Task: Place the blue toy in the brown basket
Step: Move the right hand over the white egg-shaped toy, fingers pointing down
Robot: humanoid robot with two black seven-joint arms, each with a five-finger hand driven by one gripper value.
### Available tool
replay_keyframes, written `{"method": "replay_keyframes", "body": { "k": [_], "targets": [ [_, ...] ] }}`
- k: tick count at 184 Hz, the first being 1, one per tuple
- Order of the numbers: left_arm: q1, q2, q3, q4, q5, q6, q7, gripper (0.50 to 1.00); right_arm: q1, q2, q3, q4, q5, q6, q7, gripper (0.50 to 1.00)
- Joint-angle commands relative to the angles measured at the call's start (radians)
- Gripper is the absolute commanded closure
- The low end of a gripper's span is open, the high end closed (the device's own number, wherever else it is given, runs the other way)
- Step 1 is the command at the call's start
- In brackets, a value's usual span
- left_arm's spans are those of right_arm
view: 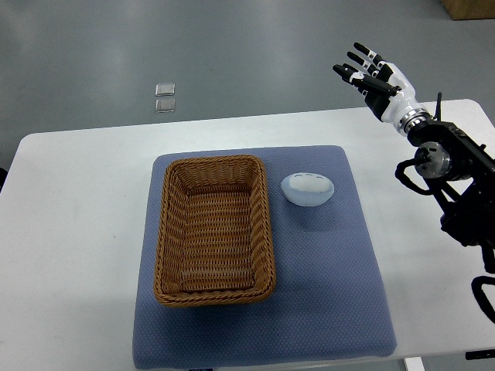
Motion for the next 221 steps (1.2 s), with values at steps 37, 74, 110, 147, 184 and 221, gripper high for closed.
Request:
{"method": "replay_keyframes", "body": {
  "k": [37,74,110,147,184,221],
  "targets": [
    [0.000,0.000,0.002,0.000,0.000,0.000,0.000,0.500,0.131,-0.181,-0.324,0.101,-0.155,0.040,-0.014,0.593],
    [0.000,0.000,0.002,0.000,0.002,0.000,0.000,0.500,0.227,-0.229,-0.471,0.114,-0.357,0.151,-0.037,0.595],
    [0.000,0.000,0.002,0.002,0.000,0.000,0.000,0.500,0.341,-0.281,-0.666,0.156,-0.413,0.247,-0.037,0.595],
    [0.000,0.000,0.000,0.002,0.000,0.000,0.000,0.500,0.462,-0.321,-0.920,0.219,-0.485,0.303,-0.045,0.595],
    [0.000,0.000,0.000,0.002,0.000,0.000,0.000,0.500,0.562,-0.331,-1.089,0.267,-0.543,0.310,-0.084,0.597],
    [0.000,0.000,0.000,0.000,0.000,0.000,0.000,0.500,0.614,-0.316,-1.149,0.284,-0.559,0.337,-0.164,0.597]
  ]
}}
